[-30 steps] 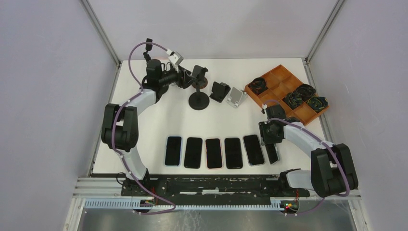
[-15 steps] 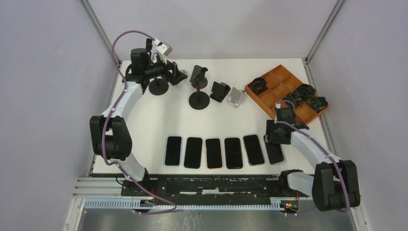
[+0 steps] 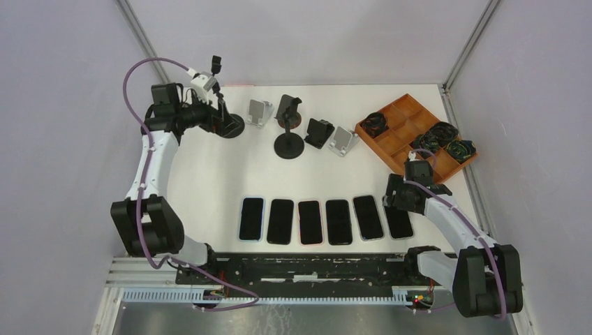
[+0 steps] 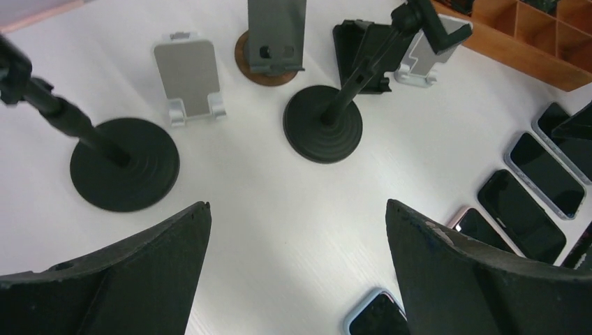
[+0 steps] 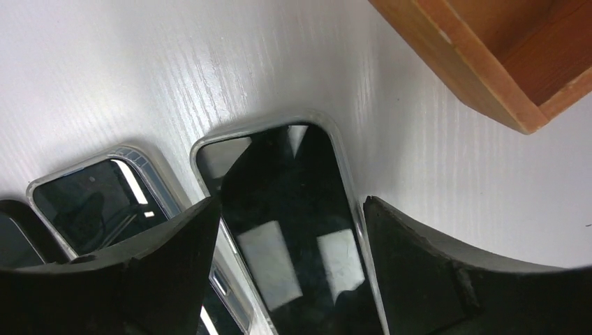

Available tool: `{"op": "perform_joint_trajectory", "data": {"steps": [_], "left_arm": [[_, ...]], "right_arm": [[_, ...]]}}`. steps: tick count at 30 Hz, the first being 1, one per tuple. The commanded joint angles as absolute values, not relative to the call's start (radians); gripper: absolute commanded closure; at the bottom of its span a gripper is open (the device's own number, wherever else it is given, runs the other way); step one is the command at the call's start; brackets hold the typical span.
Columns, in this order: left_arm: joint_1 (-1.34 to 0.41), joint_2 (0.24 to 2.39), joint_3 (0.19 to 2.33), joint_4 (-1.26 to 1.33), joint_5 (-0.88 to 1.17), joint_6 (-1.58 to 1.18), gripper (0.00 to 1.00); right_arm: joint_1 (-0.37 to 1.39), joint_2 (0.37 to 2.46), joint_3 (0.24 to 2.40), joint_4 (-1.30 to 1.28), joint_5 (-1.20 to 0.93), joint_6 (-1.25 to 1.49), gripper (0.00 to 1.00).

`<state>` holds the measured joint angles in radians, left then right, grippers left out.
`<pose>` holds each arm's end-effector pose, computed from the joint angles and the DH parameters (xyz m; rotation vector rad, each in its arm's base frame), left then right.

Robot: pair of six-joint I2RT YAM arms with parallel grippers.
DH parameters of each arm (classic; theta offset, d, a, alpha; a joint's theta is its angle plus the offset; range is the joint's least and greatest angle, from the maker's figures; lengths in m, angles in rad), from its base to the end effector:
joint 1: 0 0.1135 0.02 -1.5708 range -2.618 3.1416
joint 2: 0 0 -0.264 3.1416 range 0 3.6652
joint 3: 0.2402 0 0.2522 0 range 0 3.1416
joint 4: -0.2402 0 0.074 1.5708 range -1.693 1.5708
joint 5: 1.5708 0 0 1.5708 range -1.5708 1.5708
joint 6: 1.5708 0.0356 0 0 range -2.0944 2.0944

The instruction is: Remove the phone from the phone stand

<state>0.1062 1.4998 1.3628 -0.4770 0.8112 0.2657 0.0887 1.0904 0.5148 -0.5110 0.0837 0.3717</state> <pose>0.3335 0.0096 0.3461 0.6002 1.9480 -0.6489 0.1866 0.0136 0.1677 0.4011 2.6209 0.0413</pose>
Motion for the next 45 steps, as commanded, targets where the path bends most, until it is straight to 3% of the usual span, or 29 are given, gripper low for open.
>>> {"op": "perform_joint_trajectory", "data": {"steps": [1, 5, 12, 15, 18, 22, 27, 45], "left_arm": [[0.151, 1.432, 1.310, -0.578, 0.812, 0.332, 0.00], [0.162, 1.400, 1.276, -0.595, 0.779, 0.310, 0.00], [0.187, 1.355, 1.295, -0.582, 0.628, 0.225, 0.00], [0.193, 1.327, 1.251, -0.501, 0.542, 0.161, 0.00], [0.189, 1.287, 1.069, -0.247, 0.491, 0.078, 0.00], [0.168, 1.335, 0.977, -0.137, 0.376, 0.090, 0.00], [0.167, 1.364, 0.850, 0.012, 0.384, 0.122, 0.00], [0.153, 1.340, 0.370, 0.709, 0.352, 0.051, 0.00]], "right_arm": [[0.085, 1.057, 0.581, -0.513, 0.129, 0.378, 0.16], [0.085, 1.054, 0.678, -0.532, 0.152, 0.356, 0.02], [0.086, 1.064, 0.863, -0.436, 0.171, 0.347, 0.02], [0.086, 1.064, 0.888, -0.306, 0.297, 0.345, 0.02], [0.085, 1.001, 0.711, -0.003, 0.474, 0.285, 0.02], [0.086, 0.958, 0.436, 0.412, 0.579, 0.200, 0.02], [0.085, 1.062, 0.399, 0.415, 0.635, 0.132, 0.02], [0.074, 0.998, -0.064, 0.957, 0.651, 0.026, 0.02]]}}
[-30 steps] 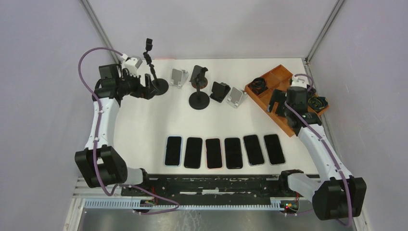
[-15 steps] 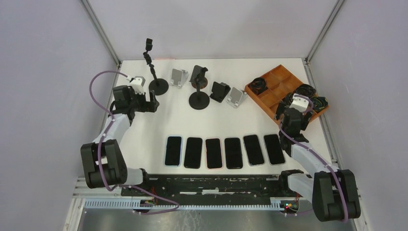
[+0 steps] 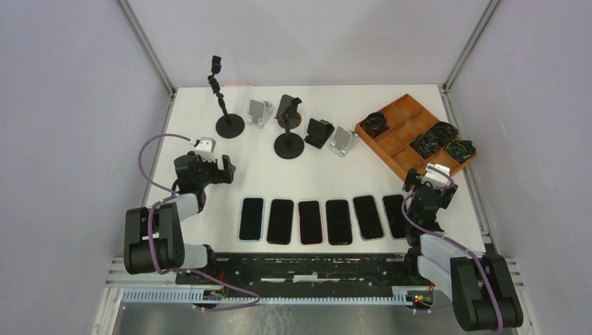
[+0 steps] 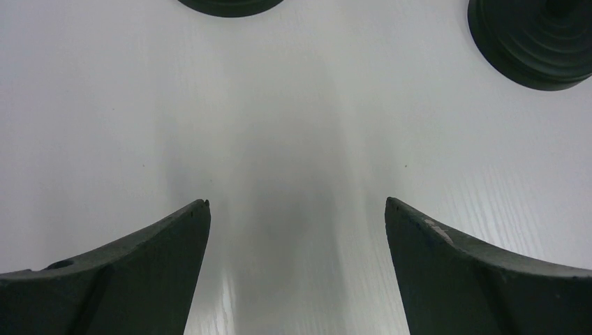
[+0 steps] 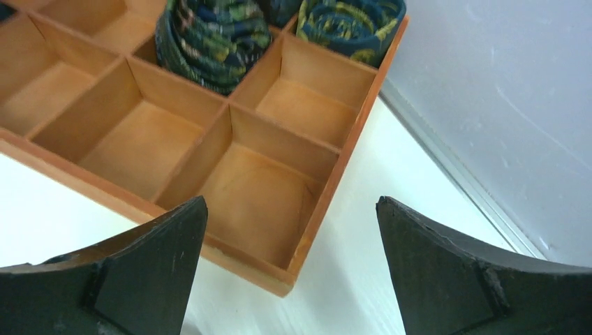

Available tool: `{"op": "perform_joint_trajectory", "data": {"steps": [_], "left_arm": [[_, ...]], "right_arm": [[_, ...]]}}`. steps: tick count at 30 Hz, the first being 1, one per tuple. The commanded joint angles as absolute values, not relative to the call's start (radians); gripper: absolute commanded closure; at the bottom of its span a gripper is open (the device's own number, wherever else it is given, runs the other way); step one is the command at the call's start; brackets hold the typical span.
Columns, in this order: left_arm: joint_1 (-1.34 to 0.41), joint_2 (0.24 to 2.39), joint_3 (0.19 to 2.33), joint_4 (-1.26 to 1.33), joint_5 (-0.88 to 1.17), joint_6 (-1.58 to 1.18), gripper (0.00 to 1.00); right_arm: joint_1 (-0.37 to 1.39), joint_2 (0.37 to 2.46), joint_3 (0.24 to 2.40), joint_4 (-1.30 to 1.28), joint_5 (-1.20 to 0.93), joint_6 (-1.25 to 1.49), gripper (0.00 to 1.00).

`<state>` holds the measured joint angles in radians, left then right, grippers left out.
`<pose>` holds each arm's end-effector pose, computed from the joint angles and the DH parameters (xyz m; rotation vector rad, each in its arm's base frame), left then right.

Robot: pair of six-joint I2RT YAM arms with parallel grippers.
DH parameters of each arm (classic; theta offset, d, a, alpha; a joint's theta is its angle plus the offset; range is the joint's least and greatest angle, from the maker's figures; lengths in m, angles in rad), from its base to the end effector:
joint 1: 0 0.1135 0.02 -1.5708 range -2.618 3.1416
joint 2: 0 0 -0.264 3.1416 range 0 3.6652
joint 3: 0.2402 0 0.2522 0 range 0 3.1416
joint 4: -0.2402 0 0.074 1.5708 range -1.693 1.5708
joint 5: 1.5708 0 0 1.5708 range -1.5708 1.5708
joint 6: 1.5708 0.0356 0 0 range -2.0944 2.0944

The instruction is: Remove the phone from the phone stand

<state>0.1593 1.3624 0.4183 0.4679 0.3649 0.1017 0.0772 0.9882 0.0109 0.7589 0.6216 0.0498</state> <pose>0.2518 0.0276 0.1594 0.1678 2.0125 -0.2080 0.1631 -0.0082 0.1421 0.4184 1.7205 -0.4623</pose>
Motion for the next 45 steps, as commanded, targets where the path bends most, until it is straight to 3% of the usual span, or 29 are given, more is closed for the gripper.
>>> {"op": "perform_joint_trajectory", "data": {"steps": [1, 10, 18, 20, 22, 25, 45], "left_arm": [[0.153, 1.343, 0.354, 0.742, 0.345, 0.047, 0.00], [0.151, 1.368, 0.228, 1.061, 0.303, -0.047, 0.00], [0.082, 1.562, 0.094, 1.509, 0.285, -0.014, 0.00], [0.063, 1.531, 0.128, 1.391, 0.228, -0.006, 0.00], [0.060, 1.542, 0.205, 1.259, 0.178, -0.016, 0.00], [0.042, 1.543, 0.239, 1.194, 0.134, -0.012, 0.00], [0.041, 1.539, 0.235, 1.198, 0.133, -0.011, 0.00]], "right_arm": [[0.074, 1.012, -0.078, 1.001, 0.650, 0.027, 0.02], [0.075, 1.191, -0.103, 1.240, 0.612, 0.007, 0.02], [0.099, 1.249, -0.168, 1.438, 0.455, -0.112, 0.02], [0.159, 1.341, -0.167, 1.532, 0.388, -0.209, 0.02], [0.201, 1.420, -0.198, 1.715, 0.470, -0.251, 0.02], [0.164, 1.372, -0.099, 1.437, 0.472, -0.183, 0.02], [0.116, 1.362, -0.105, 1.431, 0.421, -0.152, 0.02]]}}
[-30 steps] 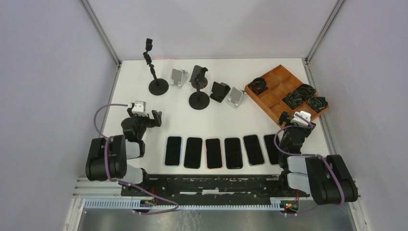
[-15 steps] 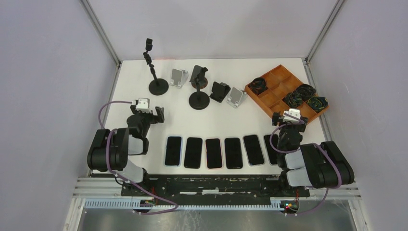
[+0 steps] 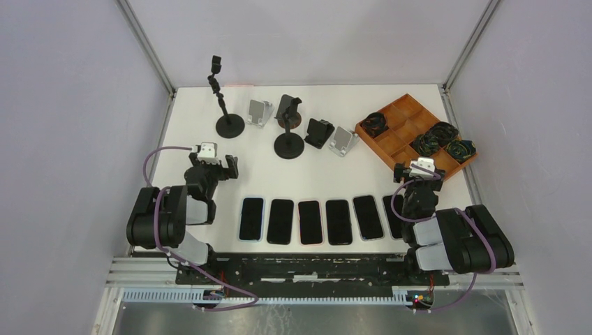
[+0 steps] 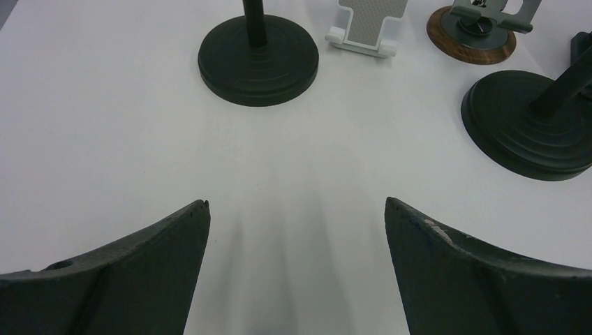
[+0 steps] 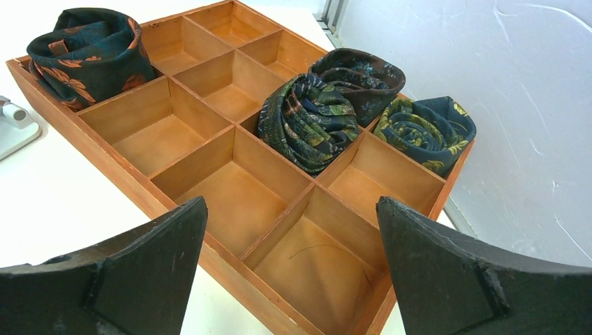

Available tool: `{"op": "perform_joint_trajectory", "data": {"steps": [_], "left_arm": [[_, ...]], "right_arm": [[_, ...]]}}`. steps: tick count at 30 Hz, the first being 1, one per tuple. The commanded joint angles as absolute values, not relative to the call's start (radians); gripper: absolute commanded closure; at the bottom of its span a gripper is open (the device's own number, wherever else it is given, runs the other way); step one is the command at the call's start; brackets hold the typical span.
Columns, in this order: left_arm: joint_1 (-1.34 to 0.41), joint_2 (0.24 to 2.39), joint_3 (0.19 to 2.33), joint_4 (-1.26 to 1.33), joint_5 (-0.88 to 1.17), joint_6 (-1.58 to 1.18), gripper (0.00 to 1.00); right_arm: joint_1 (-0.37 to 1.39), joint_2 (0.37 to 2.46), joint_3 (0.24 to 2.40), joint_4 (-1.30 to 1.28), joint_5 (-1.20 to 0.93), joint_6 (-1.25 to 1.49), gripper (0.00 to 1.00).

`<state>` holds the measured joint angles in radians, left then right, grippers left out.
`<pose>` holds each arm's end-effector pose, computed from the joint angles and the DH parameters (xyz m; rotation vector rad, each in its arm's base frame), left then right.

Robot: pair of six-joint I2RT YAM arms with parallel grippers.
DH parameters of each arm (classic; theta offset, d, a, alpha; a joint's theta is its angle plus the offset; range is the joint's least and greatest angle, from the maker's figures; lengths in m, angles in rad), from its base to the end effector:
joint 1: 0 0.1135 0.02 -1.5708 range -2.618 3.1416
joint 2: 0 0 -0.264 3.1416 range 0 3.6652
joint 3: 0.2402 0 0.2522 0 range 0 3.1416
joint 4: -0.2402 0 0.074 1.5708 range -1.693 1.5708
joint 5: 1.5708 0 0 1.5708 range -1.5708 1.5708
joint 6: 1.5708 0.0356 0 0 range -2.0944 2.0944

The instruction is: Remove the phone from the phone stand

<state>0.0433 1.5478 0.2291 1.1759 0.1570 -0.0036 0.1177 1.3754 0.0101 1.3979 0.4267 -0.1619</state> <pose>0.2412 0.0049 0.1396 0.0764 1.7112 -0.1050 0.1843 0.0070 0.1484 0.1247 1.5473 -0.3627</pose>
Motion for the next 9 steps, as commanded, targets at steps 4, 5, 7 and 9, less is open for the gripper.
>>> {"op": "perform_joint_trajectory", "data": {"steps": [4, 5, 7, 9], "left_arm": [[0.041, 1.543, 0.240, 1.192, 0.133, -0.011, 0.00], [0.040, 1.544, 0.241, 1.192, 0.131, -0.011, 0.00], [0.039, 1.542, 0.241, 1.191, 0.132, -0.010, 0.00], [0.038, 1.538, 0.236, 1.195, 0.132, -0.010, 0.00]], "right_arm": [[0.116, 1.362, -0.105, 1.431, 0.420, -0.152, 0.02], [0.116, 1.362, -0.105, 1.430, 0.420, -0.152, 0.02], [0.116, 1.362, -0.104, 1.431, 0.420, -0.152, 0.02], [0.115, 1.362, -0.105, 1.431, 0.421, -0.152, 0.02]]}}
